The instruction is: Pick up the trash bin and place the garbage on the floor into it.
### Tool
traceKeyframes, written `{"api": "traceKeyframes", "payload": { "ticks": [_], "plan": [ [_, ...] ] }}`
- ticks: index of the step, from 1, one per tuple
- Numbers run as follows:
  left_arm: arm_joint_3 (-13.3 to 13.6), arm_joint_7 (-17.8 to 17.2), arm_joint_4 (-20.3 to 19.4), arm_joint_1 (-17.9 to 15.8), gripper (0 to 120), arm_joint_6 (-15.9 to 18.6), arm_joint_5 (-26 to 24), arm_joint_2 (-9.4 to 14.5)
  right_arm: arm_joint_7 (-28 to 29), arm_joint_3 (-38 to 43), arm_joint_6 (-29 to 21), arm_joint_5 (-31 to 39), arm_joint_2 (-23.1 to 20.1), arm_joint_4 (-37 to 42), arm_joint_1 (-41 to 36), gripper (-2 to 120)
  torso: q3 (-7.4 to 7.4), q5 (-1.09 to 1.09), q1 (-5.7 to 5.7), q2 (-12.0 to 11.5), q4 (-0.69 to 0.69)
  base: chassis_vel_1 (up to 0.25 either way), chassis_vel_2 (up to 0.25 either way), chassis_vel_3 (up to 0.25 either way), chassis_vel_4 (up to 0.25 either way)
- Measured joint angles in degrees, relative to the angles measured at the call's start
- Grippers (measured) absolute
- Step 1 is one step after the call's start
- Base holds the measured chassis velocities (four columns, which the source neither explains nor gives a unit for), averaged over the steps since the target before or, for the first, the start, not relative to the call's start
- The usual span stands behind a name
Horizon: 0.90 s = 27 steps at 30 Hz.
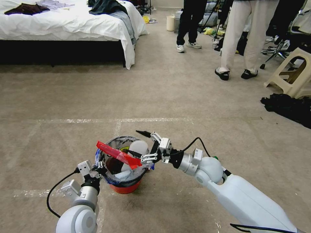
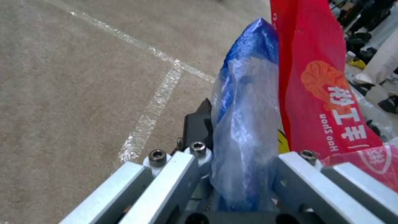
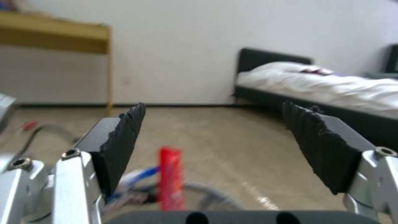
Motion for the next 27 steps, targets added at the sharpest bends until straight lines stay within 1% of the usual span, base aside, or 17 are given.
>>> {"api": "traceKeyframes", "payload": {
  "ticks": [2,3,5,8,9,10,11,12,13,14,15,17,18,20,27],
  "plan": [
    [-0.57,-0.05,0.25,-0.2,5,-0.19,0.04,-0.08,2.51,2.25,-0.09,1.4,-0.14,-0.05,1.3,89,0.0,0.0,0.0,0.0,0.01,0.0,0.0,0.0,0.0],
    [-0.57,-0.05,0.25,-0.2,5,-0.19,0.04,-0.08,2.51,2.25,-0.09,1.4,-0.14,-0.05,1.3,89,0.0,0.0,0.0,0.0,0.01,0.0,0.0,0.0,0.0],
    [-0.73,-0.06,0.56,-0.27,5,-0.48,0.36,-0.04,5.27,6.34,-0.84,1.25,-0.68,-1.77,2.65,92,0.0,0.0,0.0,0.0,0.02,0.0,0.0,0.0,0.0],
    [-0.73,-0.06,0.64,-0.3,5,-0.56,0.55,0.0,6.02,7.16,-1.15,0.84,-0.87,-2.26,2.79,93,0.0,0.0,0.0,0.0,0.02,0.0,0.0,0.0,0.0],
    [-0.76,-0.05,0.84,-0.44,5,-0.86,1.39,0.14,8.93,10.81,-2.45,-1.97,-1.77,-5.25,2.97,93,0.0,0.0,0.0,0.0,0.01,0.0,0.0,0.0,0.0],
    [-0.78,-0.35,0.9,-0.59,5,-0.96,1.78,0.2,10.63,13.69,-2.74,-4.37,-2.27,-8.62,2.38,93,0.0,0.0,0.0,0.0,0.02,0.0,0.0,0.0,0.0],
    [-0.78,-0.35,0.9,-0.59,5,-0.96,1.78,0.2,10.63,13.69,-2.74,-4.37,-2.27,-8.62,2.38,93,0.0,0.0,0.0,0.0,0.02,0.0,0.0,0.0,0.0],
    [-0.78,-0.59,0.9,-0.69,5,-0.96,1.8,0.22,11.42,15.45,-2.77,-5.67,-2.5,-10.74,1.62,96,0.0,0.01,0.0,0.0,0.01,0.0,0.0,0.0,0.0],
    [-0.79,-0.63,0.91,-0.73,5,-0.96,2.06,0.25,12.21,17.48,-2.62,-7.31,-2.68,-13.55,0.28,99,0.0,0.01,0.0,0.0,0.0,0.0,0.0,0.0,0.0],
    [-0.8,-0.51,0.92,-0.75,5,-0.96,2.31,0.29,12.52,18.45,-2.21,-8.26,-2.68,-15.07,-0.53,99,0.0,0.02,0.0,0.0,-0.01,0.0,0.0,0.0,0.0],
    [-0.8,-0.51,0.92,-0.75,5,-0.96,2.31,0.29,12.52,18.45,-2.21,-8.26,-2.68,-15.07,-0.53,99,0.0,0.02,0.0,0.0,-0.01,0.0,0.0,0.0,0.0],
    [-0.81,-0.11,1.0,-0.79,5,-0.99,2.84,0.34,13.18,20.91,-0.03,-11.48,-2.22,-19.1,-3.01,100,0.0,0.01,0.0,0.0,-0.01,0.0,0.0,0.0,0.0],
    [-0.81,-0.11,1.0,-0.79,5,-0.99,2.84,0.34,13.18,20.91,-0.03,-11.48,-2.22,-19.1,-3.01,100,0.0,0.01,0.0,0.0,-0.01,0.0,0.0,0.0,0.0],
    [-0.74,0.28,1.1,-0.83,5,-1.22,3.17,0.32,13.85,22.64,2.51,-14.59,-0.91,-22.94,-4.97,100,0.0,0.03,0.0,0.0,0.0,0.0,0.0,0.0,0.0],
    [-0.61,0.6,1.08,-0.54,5,-1.48,3.44,0.1,14.73,24.24,4.12,-17.09,0.96,-27.41,-5.89,100,0.0,0.0,0.0,0.0,0.01,0.0,0.0,0.0,0.0]
  ]
}}
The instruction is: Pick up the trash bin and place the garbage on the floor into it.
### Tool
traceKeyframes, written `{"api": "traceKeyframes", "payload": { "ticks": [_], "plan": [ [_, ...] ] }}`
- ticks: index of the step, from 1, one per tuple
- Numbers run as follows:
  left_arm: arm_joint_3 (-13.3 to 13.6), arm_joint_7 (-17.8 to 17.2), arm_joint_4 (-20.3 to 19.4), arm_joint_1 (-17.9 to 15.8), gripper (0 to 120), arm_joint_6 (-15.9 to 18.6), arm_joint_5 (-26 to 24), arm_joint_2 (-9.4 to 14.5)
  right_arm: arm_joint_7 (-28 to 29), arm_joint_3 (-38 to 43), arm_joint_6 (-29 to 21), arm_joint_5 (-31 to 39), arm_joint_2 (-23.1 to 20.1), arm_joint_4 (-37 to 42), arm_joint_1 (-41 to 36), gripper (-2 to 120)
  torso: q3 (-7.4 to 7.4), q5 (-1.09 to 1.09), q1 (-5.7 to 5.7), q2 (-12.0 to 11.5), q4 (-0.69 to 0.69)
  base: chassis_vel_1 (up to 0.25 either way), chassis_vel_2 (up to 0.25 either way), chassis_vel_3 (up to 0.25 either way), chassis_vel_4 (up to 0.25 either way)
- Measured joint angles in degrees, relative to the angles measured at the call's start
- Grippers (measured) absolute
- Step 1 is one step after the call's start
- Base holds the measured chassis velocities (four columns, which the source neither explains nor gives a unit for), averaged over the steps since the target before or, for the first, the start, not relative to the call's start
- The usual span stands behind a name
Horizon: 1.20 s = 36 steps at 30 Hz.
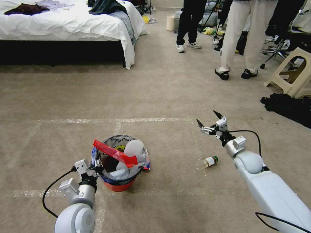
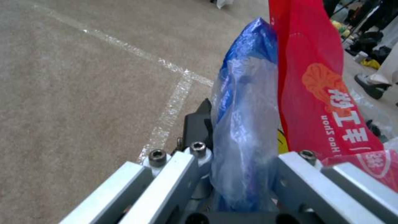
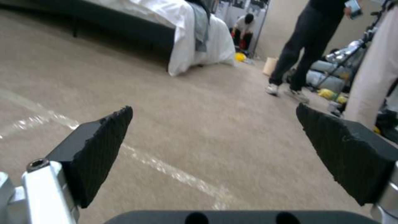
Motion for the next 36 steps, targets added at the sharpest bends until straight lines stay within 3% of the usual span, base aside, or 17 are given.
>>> {"api": "traceKeyframes", "payload": {
  "ticks": [10,36],
  "plan": [
    [-0.12,0.23,-0.32,0.61,5,-0.3,0.29,-0.58,-0.55,0.16,2.57,-1.63,0.81,-5.94,0.0,100,0.0,0.0,-0.01,0.0,0.0,0.0,0.0,0.0,0.0],
    [-3.12,0.09,-0.66,-0.34,5,-0.36,0.39,0.58,-0.35,-4.58,0.6,-2.81,1.4,-5.84,4.02,100,0.0,-0.01,0.0,0.0,0.01,0.0,0.0,0.0,0.0]
  ]
}}
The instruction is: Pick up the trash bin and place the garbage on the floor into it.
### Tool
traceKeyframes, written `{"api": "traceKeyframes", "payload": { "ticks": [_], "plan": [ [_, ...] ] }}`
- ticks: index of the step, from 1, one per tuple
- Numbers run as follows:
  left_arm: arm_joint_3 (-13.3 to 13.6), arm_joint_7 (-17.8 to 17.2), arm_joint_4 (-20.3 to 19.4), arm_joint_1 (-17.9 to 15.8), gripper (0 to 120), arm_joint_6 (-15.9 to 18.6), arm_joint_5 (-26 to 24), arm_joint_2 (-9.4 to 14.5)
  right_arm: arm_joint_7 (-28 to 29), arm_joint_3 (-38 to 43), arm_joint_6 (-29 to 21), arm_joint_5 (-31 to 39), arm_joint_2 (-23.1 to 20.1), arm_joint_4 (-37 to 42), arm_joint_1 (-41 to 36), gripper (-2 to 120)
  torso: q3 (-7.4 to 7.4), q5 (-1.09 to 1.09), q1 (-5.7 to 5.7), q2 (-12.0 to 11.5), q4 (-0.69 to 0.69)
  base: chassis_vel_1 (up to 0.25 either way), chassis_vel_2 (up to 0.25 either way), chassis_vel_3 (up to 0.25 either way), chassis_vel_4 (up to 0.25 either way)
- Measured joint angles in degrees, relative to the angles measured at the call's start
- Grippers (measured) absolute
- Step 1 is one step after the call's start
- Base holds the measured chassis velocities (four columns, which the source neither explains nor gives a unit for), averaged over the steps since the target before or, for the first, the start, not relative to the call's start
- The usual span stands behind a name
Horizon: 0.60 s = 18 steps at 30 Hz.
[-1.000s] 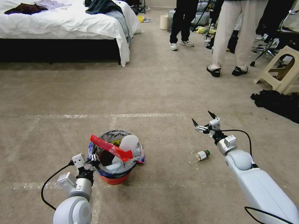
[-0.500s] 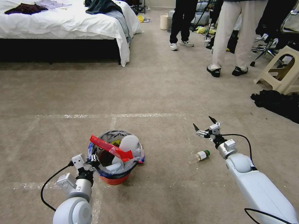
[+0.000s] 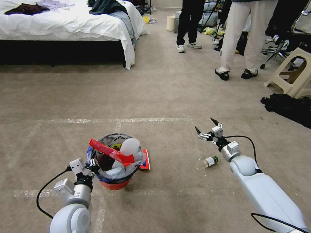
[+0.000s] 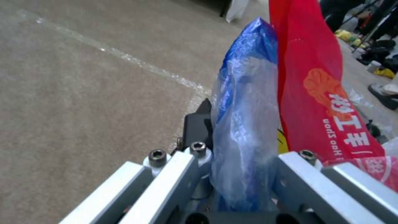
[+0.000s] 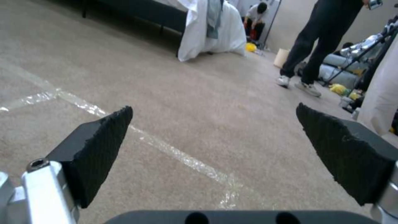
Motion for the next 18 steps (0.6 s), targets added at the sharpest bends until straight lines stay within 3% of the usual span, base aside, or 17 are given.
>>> {"api": "traceKeyframes", "payload": {
  "ticks": [11,18],
  "plan": [
    [0.14,-0.03,0.05,0.05,5,-0.05,0.32,-0.01,-0.82,0.94,-0.79,-4.72,-0.8,-7.11,2.23,100,0.0,0.02,0.0,0.0,-0.01,0.0,0.0,0.0,0.0],
    [0.9,-0.02,0.25,-0.11,5,-0.05,1.05,-0.25,-4.61,-1.33,1.13,-14.09,-2.28,-15.16,10.79,100,0.0,0.0,0.0,0.0,-0.01,0.0,0.0,0.0,0.0]
  ]
}}
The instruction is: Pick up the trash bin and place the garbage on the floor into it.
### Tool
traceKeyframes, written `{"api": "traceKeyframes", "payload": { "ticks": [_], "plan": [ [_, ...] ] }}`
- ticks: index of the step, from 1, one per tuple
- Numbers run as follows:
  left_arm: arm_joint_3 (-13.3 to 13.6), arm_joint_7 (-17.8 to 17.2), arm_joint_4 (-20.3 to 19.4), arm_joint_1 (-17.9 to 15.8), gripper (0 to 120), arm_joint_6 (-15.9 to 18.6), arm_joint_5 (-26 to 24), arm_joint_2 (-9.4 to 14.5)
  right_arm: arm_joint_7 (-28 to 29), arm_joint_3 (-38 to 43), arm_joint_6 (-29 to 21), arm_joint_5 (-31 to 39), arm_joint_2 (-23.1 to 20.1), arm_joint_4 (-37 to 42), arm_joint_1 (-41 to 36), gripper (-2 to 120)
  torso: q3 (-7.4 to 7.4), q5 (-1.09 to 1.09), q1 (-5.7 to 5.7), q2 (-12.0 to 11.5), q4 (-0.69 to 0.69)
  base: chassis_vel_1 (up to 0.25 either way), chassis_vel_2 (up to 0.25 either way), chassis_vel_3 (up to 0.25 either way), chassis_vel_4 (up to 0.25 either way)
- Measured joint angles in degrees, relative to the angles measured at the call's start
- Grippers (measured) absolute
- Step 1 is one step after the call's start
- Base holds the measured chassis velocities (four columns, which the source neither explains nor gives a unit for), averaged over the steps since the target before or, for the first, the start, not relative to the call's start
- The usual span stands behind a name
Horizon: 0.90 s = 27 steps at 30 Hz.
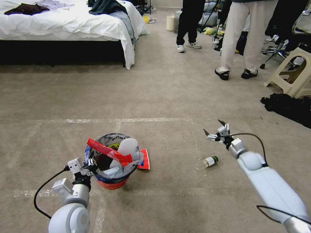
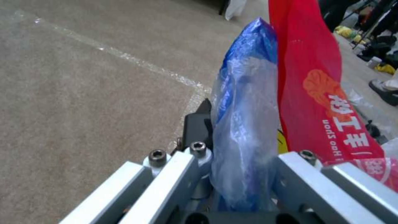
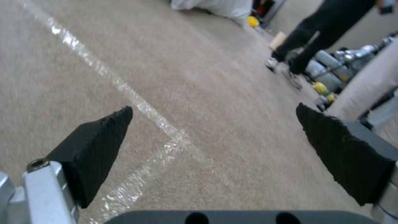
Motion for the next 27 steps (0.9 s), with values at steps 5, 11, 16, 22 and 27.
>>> {"api": "traceKeyframes", "payload": {
  "ticks": [5,11,16,22,27],
  "plan": [
    [-0.2,0.08,-0.32,0.16,5,0.0,0.02,-0.33,-1.8,-2.53,-0.25,-2.05,0.68,-5.51,4.5,100,0.0,-0.01,0.0,0.0,0.0,0.0,0.0,0.0,0.0],
    [-0.92,0.15,-0.37,0.35,5,-0.1,-0.28,-0.21,-7.62,-3.62,-2.02,-8.27,1.09,-9.06,6.94,100,0.0,0.01,0.0,0.0,0.0,0.0,0.0,0.0,0.0],
    [-0.76,0.16,0.8,-0.1,5,-0.15,-0.42,0.18,-23.41,-3.47,0.94,-26.73,1.04,-9.16,10.9,100,0.01,0.03,0.01,-0.01,-0.03,0.0,0.0,0.0,0.0],
    [-0.24,0.32,1.37,-0.54,5,-0.26,-0.39,-0.05,-37.65,-5.54,9.65,-42.79,3.96,-12.02,20.54,100,0.0,-0.02,0.0,0.0,0.0,0.0,0.0,0.0,0.0],
    [-0.39,0.48,1.37,-0.57,5,-0.39,-0.41,-0.37,-43.42,-9.59,15.72,-51.03,9.54,-17.25,26.14,100,0.01,0.0,0.0,0.0,0.04,0.0,0.0,0.0,0.0]
  ]
}}
